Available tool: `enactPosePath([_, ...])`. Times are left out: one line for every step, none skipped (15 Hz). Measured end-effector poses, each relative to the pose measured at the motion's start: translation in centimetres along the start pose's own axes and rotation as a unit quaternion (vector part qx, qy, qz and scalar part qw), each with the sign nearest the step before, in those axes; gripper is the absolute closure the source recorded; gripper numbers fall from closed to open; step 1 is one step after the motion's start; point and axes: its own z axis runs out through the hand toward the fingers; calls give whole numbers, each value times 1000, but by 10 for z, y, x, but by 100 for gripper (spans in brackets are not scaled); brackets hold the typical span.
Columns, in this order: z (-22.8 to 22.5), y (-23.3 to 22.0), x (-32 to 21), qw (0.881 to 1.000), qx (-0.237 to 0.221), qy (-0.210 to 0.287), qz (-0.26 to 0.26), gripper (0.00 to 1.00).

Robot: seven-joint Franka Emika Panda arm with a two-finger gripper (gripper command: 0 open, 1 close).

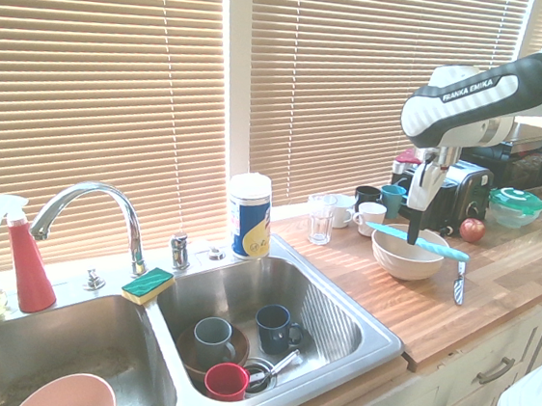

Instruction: Put the knife into the sink

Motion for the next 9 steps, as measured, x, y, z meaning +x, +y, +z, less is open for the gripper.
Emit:
enactPosePath([8, 8, 5, 1000, -2, 4, 10, 0])
enactPosePath([15, 16, 10, 1000, -5, 6, 21, 0])
enactPosePath([21, 24, 14, 999, -7, 7, 31, 0])
enactPosePath([27, 30, 18, 999, -10, 6, 39, 0])
enactPosePath([34, 36, 21, 999, -12, 6, 45, 0])
enactPosePath([42, 41, 24, 999, -14, 6, 50, 100])
enactPosePath([47, 45, 26, 998, -15, 3, 54, 100])
enactPosePath([50, 47, 28, 998, -15, 1, 57, 100])
enactPosePath([52, 49, 31, 998, -15, 1, 60, 100])
